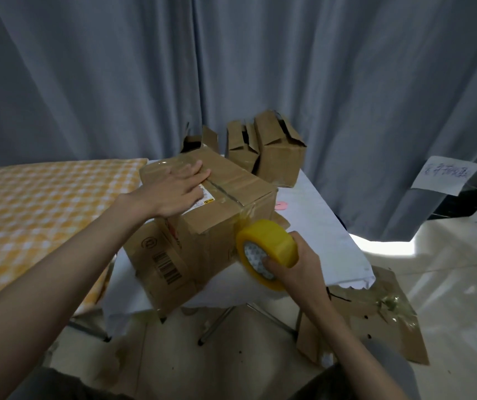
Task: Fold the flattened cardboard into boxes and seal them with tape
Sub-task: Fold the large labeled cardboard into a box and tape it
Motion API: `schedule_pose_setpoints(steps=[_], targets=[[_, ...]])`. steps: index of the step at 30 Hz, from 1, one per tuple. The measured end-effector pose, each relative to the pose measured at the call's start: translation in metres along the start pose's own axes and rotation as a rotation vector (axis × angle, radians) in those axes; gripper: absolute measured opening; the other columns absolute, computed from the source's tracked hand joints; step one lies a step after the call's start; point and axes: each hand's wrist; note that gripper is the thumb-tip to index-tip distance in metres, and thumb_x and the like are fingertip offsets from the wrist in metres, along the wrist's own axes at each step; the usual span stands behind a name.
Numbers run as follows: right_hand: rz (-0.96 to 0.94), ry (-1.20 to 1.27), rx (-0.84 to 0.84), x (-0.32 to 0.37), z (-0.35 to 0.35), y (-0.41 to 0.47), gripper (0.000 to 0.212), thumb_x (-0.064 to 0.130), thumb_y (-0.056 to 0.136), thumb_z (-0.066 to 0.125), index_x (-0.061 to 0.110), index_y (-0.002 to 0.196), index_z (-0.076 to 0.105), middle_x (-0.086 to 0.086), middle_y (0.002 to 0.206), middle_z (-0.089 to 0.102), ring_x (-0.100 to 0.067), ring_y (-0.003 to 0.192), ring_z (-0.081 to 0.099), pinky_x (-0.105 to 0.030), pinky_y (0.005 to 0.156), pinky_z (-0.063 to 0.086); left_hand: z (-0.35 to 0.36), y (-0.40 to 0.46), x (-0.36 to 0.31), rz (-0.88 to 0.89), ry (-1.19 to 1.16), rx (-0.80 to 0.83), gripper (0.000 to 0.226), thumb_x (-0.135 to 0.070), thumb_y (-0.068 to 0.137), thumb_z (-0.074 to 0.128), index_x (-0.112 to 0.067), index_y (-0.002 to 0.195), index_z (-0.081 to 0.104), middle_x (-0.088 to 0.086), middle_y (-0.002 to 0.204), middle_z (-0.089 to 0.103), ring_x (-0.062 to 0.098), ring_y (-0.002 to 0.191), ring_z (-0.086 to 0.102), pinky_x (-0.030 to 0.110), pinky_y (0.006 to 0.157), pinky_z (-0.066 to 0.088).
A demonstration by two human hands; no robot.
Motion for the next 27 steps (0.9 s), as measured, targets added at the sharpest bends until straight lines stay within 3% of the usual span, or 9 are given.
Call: schedule_pose_setpoints(steps=[2,4,7,9,13,17,21,24,27], targets=[[-0.015,0.039,-0.006,0.000,0.006,0.005,0.047,0.020,0.076,0.084,0.027,0.106,0.049,0.020,0.091,0.054,0.000,0.082,0.051,-0.004,0.066,0.035,0.001,-0.004,-0.016,-0.004,-0.075,-0.105,0.058,-0.046,0.105,0.029,-0.026,0.158,0.017,-0.004,0.166,0.004,0.012,0.152,0.008,0.036,0.124,0.006],[-0.019,0.071,-0.016,-0.002,0.013,0.010,0.052,0.035,0.072,0.079,0.025,0.115,0.051,0.012,0.103,0.057,-0.007,0.092,0.053,-0.007,0.071,0.035,0.001,-0.011,-0.034,-0.023,-0.171,-0.165,0.065,-0.060,0.100,0.028,-0.031,0.157,0.021,-0.006,0.165,0.013,0.015,0.151,0.016,0.037,0.123,0.014],[-0.012,0.089,-0.016,-0.006,0.021,0.020,0.062,0.040,0.071,0.077,0.017,0.124,0.054,0.008,0.111,0.056,-0.010,0.099,0.053,-0.019,0.079,0.040,-0.001,-0.016,-0.056,-0.106,-0.178,-0.089,0.089,-0.080,0.086,0.018,-0.029,0.159,0.009,-0.006,0.166,0.001,0.015,0.152,0.008,0.041,0.123,0.012],[-0.014,0.107,-0.004,-0.009,0.023,0.028,0.061,0.035,0.075,0.080,0.016,0.127,0.053,0.008,0.112,0.056,-0.012,0.100,0.054,-0.019,0.078,0.041,0.001,-0.013,-0.065,-0.163,-0.145,-0.046,0.099,-0.084,0.082,0.014,-0.024,0.159,0.000,-0.004,0.166,-0.009,0.015,0.153,0.000,0.041,0.124,0.006],[0.037,0.082,0.058,-0.021,0.018,0.041,0.050,0.031,0.079,0.082,0.027,0.116,0.047,0.009,0.105,0.055,-0.013,0.096,0.055,-0.022,0.077,0.041,0.014,0.003,-0.073,-0.211,-0.119,-0.070,0.094,-0.078,0.087,0.009,-0.018,0.159,0.000,0.002,0.166,-0.007,0.018,0.153,-0.002,0.037,0.123,0.001],[0.042,0.057,0.114,-0.035,0.013,0.035,0.045,0.036,0.079,0.080,0.027,0.111,0.049,0.015,0.097,0.056,-0.004,0.087,0.055,-0.011,0.066,0.042,0.031,0.008,-0.079,-0.208,-0.072,-0.130,0.082,-0.066,0.096,0.011,-0.014,0.159,0.002,0.006,0.166,-0.001,0.019,0.153,0.001,0.035,0.121,0.001],[0.060,0.031,0.095,-0.041,-0.002,0.030,0.039,0.039,0.071,0.071,0.022,0.101,0.053,0.009,0.089,0.058,-0.004,0.082,0.057,-0.025,0.064,0.049,0.033,0.005,-0.079,-0.210,-0.047,-0.143,0.078,-0.063,0.098,0.014,-0.015,0.159,0.003,0.005,0.166,0.001,0.018,0.153,0.002,0.033,0.120,0.001],[0.064,-0.051,0.128,-0.044,-0.009,0.030,0.039,0.026,0.077,0.080,0.027,0.102,0.051,0.012,0.088,0.055,0.004,0.077,0.052,-0.012,0.060,0.043,0.031,0.006,-0.079,-0.200,-0.049,-0.136,0.079,-0.063,0.097,0.016,-0.015,0.159,0.005,0.005,0.166,0.001,0.018,0.153,0.002,0.032,0.120,0.001],[0.054,-0.009,0.143,-0.046,-0.006,0.033,0.040,0.024,0.078,0.081,0.026,0.104,0.051,0.014,0.089,0.055,0.003,0.079,0.053,-0.015,0.063,0.044,0.026,0.006,-0.076,-0.219,-0.057,-0.113,0.086,-0.070,0.091,0.013,-0.017,0.159,0.005,0.002,0.167,0.001,0.018,0.153,0.003,0.036,0.121,0.004]])
Point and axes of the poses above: each hand's wrist, its own y-axis towards the middle knuckle, its own z-axis out of the palm, x = y × z
